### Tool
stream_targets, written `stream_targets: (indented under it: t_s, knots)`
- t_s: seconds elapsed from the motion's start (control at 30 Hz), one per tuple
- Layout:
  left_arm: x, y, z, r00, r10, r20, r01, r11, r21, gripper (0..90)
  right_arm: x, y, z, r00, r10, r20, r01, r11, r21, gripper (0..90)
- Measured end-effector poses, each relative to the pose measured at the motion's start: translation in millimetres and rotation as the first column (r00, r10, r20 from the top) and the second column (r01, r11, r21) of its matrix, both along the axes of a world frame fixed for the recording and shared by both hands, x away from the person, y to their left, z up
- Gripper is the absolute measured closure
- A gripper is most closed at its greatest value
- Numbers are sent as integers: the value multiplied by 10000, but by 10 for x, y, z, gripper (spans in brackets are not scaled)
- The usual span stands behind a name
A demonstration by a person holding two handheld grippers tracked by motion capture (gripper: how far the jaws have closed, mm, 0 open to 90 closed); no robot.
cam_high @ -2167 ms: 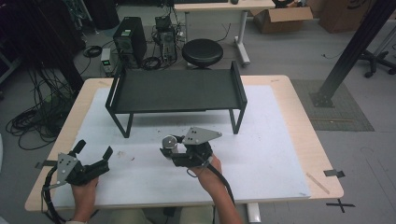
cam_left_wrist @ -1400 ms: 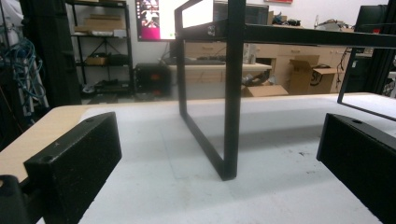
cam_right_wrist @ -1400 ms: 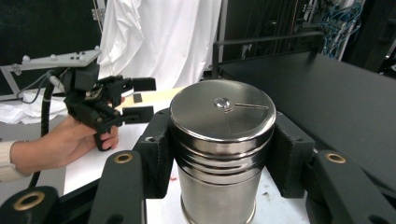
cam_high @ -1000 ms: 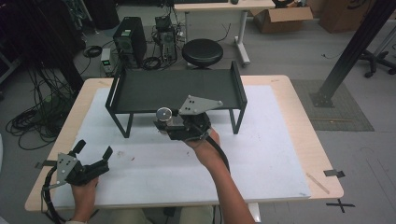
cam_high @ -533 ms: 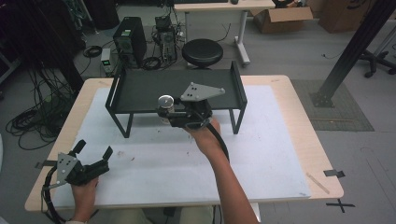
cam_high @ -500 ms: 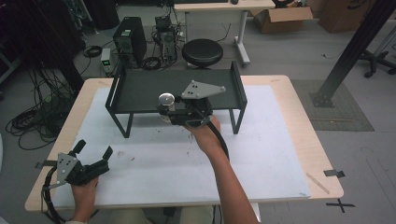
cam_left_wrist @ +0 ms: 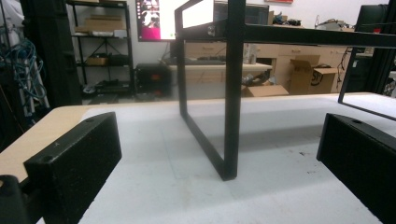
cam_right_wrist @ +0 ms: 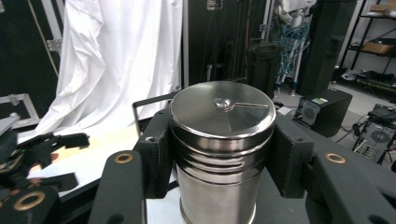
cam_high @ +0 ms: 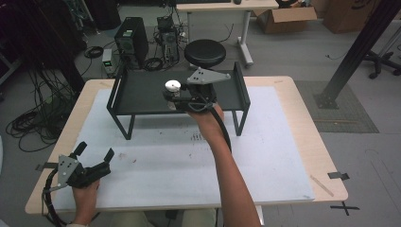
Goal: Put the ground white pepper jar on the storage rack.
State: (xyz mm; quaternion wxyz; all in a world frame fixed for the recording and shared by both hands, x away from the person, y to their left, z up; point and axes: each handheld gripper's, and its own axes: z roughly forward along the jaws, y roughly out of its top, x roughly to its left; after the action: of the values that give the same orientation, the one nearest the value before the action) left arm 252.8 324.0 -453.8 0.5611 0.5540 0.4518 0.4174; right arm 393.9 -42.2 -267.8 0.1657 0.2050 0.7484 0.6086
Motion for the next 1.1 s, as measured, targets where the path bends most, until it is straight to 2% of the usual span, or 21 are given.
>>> stream_targets:
  t_s: [0.37, 0.47, 0.77, 0.9, 1.0, 1.1]
  knots:
    - [1, -1, 1, 10000, 0, -27, 0, 10000, 44, 2, 250, 10, -40, 9981, -594, -191, 597, 9981, 168, 490]
    - [2, -2, 1, 10000, 0, -27, 0, 10000, 39, 2, 315, 37, -48, 9969, -770, -141, 769, 9970, -57, 490]
    - [2, 0, 1, 10000, 0, -30, 0, 10000, 39, 2, 579, 71, -100, 9874, -1538, -383, 1534, 9881, -135, 490]
    - [2, 0, 1, 10000, 2, -44, -2, 10000, 36, 2, 641, 74, -117, 9833, -1766, -447, 1758, 9842, -217, 490]
    - [2, 1, 1, 10000, -2, -41, 2, 10000, 37, 2, 706, 65, -148, 9767, -2049, -644, 2049, 9788, -57, 490]
    - [2, 0, 1, 10000, -7, -22, 8, 10000, 45, 2, 741, 78, -166, 9737, -2154, -740, 2153, 9765, -99, 490]
